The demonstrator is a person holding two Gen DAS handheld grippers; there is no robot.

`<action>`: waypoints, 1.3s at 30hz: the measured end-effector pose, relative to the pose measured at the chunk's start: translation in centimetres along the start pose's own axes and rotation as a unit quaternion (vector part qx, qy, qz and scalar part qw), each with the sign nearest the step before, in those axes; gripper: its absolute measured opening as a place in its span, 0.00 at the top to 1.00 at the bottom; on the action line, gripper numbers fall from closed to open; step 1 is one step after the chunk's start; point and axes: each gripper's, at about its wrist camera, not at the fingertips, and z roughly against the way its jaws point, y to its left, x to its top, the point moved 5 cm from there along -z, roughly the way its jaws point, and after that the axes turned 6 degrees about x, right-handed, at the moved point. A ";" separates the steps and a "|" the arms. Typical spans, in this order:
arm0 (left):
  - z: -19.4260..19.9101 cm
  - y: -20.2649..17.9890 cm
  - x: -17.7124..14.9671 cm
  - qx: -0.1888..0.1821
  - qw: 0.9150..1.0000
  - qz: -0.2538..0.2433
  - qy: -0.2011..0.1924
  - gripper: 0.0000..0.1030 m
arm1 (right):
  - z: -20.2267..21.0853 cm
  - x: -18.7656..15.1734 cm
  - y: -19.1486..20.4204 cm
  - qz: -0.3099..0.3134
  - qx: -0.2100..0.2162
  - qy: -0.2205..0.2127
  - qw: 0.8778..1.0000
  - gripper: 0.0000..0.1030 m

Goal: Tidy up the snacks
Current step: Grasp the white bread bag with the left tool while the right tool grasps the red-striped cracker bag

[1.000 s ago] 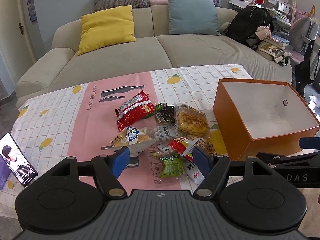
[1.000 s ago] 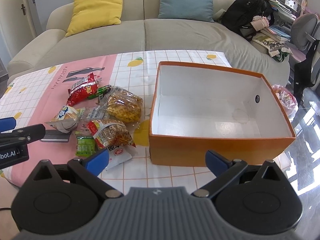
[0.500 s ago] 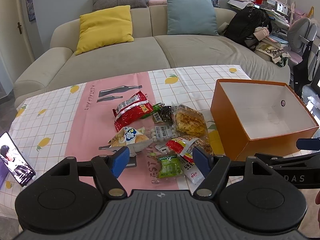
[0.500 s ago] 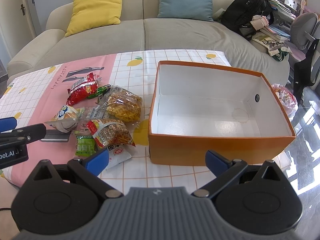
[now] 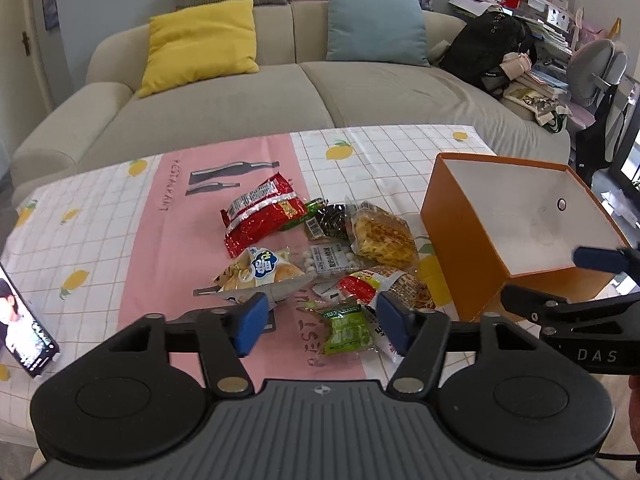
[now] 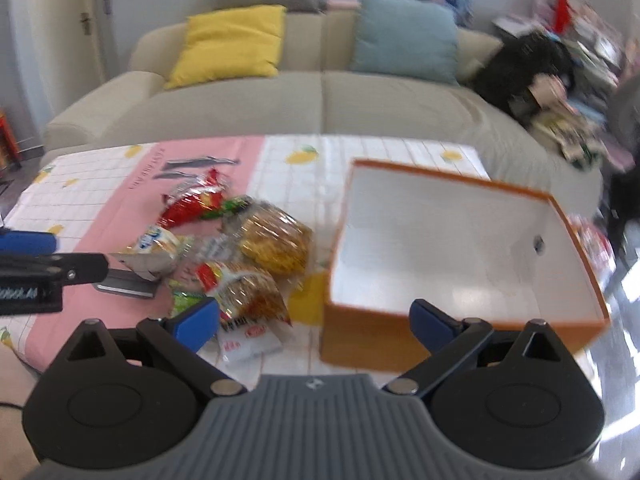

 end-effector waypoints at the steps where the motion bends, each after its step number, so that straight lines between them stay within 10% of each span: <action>1: -0.4 0.3 0.1 -0.006 1.000 0.000 0.003 0.36 | -0.2 0.3 0.4 0.011 0.006 -0.005 1.000 0.10; 16: -7.3 2.6 1.9 -0.009 0.999 -0.028 0.031 0.14 | -9.2 2.0 5.9 0.161 0.072 0.048 0.983 0.23; 39: -16.1 2.9 0.9 0.025 0.989 -0.114 0.096 0.20 | -18.0 1.1 5.5 0.097 0.084 0.173 0.976 0.25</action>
